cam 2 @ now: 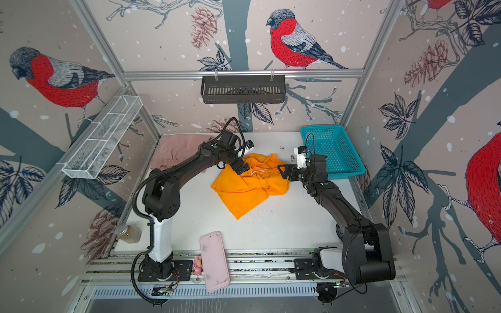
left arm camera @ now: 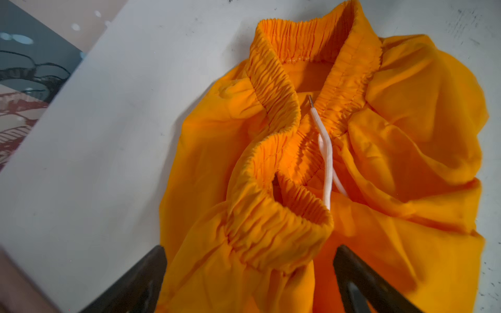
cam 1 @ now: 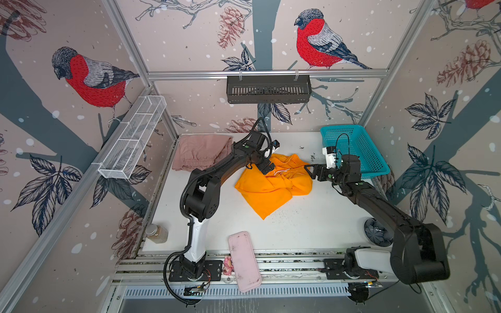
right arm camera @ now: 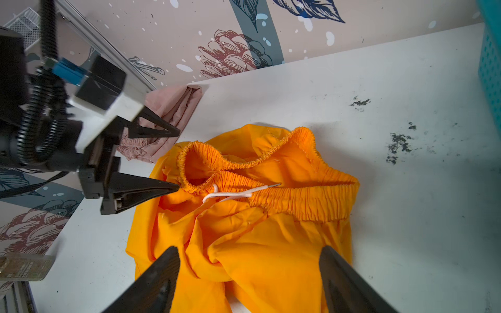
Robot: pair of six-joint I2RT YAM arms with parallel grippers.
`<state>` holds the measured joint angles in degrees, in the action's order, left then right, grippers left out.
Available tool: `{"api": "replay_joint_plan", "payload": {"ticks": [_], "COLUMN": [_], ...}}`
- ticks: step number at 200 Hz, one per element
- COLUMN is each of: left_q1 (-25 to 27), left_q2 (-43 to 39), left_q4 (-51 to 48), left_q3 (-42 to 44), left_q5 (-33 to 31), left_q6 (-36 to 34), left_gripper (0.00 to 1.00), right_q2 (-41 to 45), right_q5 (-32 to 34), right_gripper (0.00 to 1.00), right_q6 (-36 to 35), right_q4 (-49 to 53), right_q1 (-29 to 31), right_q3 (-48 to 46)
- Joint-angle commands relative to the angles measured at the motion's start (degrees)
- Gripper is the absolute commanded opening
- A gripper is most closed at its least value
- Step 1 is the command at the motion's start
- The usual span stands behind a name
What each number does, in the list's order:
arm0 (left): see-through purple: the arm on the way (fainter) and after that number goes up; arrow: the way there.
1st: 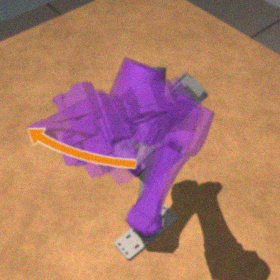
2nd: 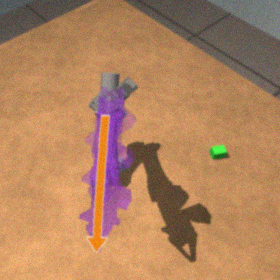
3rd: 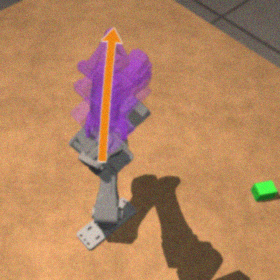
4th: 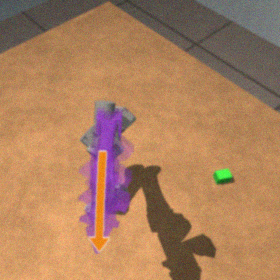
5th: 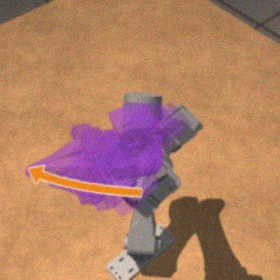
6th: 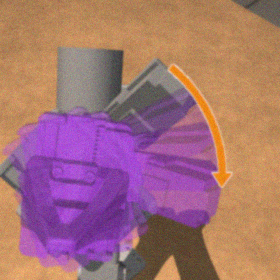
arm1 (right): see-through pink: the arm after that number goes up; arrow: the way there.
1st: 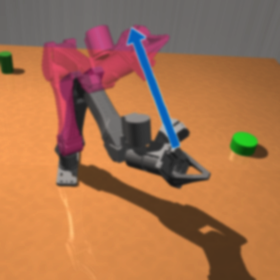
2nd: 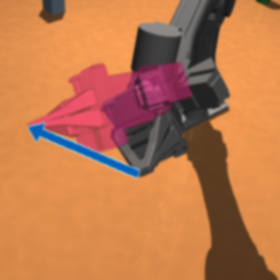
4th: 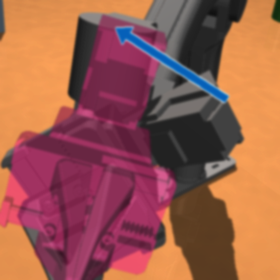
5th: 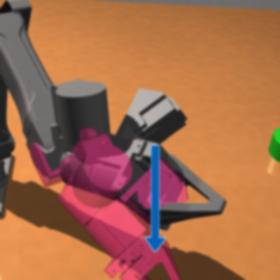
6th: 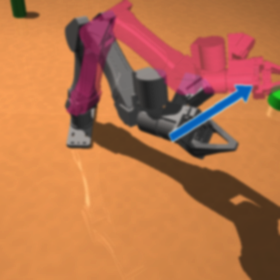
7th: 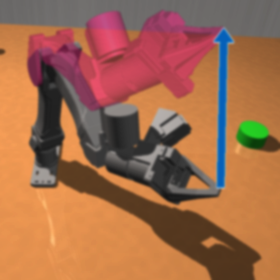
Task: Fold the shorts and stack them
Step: 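Grasp the waistband with the left gripper while the right gripper grasps its other end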
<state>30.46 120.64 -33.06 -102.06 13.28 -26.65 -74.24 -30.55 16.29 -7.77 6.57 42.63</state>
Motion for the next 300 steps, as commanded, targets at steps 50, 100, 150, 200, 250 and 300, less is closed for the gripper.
{"api": "replay_joint_plan", "payload": {"ticks": [50,100,150,200,250,300], "left_q1": [0.2,-0.1,-2.1,-2.8,-3.3,-4.2], "left_q2": [2.7,2.2,-2.0,-2.8,-4.6,-7.1], "left_q4": [-3.1,-1.6,1.4,2.2,3.2,5.1], "left_q3": [-4.2,-3.7,-1.8,-2.0,-1.0,-1.6], "left_q5": [2.2,0.3,2.6,3.4,2.8,-2.4], "left_q6": [-1.6,0.2,2.1,2.6,3.3,10.0], "left_gripper": [0.69,0.00,0.00,0.00,0.00,0.00], "right_q2": [-7.6,-21.2,-31.4,-39.9,-46.0,-36.8], "right_q5": [10.6,16.3,12.0,5.7,1.7,7.7], "right_gripper": [0.82,0.81,0.80,0.74,0.46,0.04], "right_q6": [-1.1,-3.2,-8.5,-9.0,-8.9,-10.0], "right_q4": [1.8,2.2,4.8,4.6,9.2,13.7], "right_q1": [-0.2,2.2,2.4,2.6,3.7,4.5], "right_q3": [2.9,11.6,19.9,27.1,32.7,33.3]}}
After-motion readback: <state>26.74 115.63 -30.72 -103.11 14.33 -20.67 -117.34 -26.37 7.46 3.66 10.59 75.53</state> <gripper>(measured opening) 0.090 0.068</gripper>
